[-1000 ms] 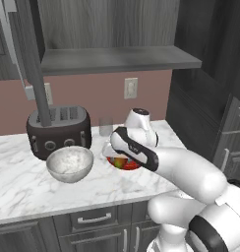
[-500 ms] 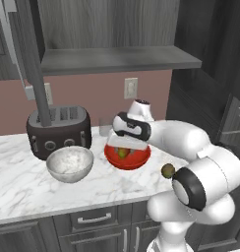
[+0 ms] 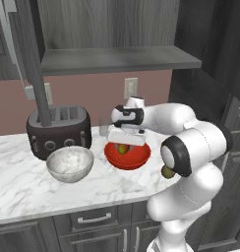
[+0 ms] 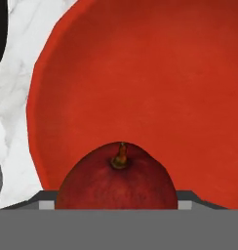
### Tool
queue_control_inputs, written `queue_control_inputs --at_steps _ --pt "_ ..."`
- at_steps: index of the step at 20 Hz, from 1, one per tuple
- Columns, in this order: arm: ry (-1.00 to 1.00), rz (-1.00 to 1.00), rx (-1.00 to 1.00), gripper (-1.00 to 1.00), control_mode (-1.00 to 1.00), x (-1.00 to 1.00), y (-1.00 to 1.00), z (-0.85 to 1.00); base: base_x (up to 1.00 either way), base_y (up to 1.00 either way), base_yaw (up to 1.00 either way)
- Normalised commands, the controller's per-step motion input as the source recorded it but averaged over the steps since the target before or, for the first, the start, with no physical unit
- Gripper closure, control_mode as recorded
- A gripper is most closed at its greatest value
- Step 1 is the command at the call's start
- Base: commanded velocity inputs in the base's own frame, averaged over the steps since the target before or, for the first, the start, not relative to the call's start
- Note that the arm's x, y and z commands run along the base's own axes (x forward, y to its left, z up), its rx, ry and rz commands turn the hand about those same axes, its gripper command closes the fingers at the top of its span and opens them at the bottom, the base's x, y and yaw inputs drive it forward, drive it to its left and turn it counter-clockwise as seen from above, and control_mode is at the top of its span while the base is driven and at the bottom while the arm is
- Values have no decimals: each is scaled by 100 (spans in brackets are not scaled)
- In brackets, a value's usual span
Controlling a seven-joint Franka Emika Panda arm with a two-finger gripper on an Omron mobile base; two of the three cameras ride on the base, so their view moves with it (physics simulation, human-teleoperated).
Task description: Pick both bowls and place them on the counter. Then place the potato in one bowl and place the mango in the other bowl.
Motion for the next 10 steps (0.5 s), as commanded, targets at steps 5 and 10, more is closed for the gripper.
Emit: queue_control_inputs --at_steps 5,10 --pt "13 0 0 100 -100 8 -7 -32 0 0 0" --pt "6 0 0 100 -100 8 -8 -33 0 0 0"
